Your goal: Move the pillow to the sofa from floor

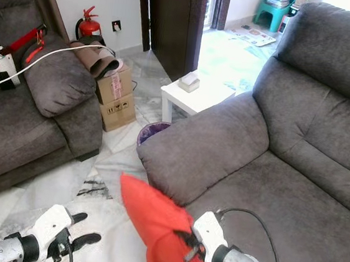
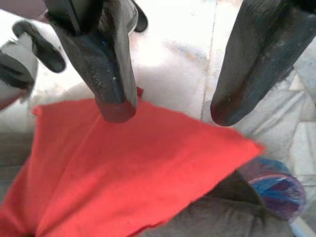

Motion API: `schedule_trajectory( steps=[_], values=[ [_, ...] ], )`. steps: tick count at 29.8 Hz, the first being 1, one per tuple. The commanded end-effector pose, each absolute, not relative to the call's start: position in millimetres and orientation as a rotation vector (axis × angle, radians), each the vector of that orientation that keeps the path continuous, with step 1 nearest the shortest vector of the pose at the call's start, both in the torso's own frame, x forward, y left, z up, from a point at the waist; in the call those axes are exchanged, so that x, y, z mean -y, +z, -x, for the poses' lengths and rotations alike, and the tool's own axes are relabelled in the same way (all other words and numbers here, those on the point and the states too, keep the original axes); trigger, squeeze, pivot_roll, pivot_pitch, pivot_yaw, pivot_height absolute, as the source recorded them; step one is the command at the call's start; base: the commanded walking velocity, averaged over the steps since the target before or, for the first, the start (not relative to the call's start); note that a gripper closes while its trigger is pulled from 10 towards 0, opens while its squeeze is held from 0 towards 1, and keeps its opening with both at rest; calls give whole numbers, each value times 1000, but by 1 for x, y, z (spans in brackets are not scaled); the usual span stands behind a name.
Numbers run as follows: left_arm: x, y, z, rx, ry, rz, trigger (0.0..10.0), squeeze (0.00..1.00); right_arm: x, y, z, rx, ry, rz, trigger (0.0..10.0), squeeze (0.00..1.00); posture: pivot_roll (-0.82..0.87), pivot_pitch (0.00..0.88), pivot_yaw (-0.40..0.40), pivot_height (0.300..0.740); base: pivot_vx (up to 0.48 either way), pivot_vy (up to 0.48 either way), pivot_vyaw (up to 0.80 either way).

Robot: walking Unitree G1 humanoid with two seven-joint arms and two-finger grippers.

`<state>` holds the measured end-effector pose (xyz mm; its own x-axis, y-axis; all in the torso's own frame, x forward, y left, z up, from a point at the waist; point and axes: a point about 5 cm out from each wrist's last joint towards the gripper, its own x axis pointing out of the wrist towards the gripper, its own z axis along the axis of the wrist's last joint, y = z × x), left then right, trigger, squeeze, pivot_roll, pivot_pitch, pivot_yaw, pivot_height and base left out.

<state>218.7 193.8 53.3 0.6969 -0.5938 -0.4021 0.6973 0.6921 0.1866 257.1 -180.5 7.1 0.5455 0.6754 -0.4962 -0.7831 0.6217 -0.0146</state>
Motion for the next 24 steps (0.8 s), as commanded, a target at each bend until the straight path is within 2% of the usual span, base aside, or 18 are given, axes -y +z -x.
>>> schedule_trajectory(
  steps=[1,8,11,17,18,24],
  values=[
    [-196,54,-216,-362,-787,-369,10000,0,171,24,-266,-373,942,245,10000,0,71,84,69,740,0,0,0],
    [-203,50,-206,-439,-913,-460,10000,0,169,33,-264,-361,1061,241,10000,0,77,66,78,740,0,0,0],
    [-217,41,-195,-513,-1000,-591,10000,0,163,38,-261,-352,1149,250,10000,0,78,62,80,740,0,0,0],
    [-232,39,-187,-565,-1040,-651,10000,0,159,45,-256,-334,1241,255,10000,0,85,62,80,740,0,0,0],
    [-233,39,-187,-570,-1052,-641,10000,1000,158,47,-254,-336,1266,265,10000,0,85,61,79,740,0,0,0],
    [-233,39,-188,-545,-1065,-645,10000,1000,150,59,-243,-317,1380,254,10000,0,80,64,74,740,0,0,0]
  ],
)
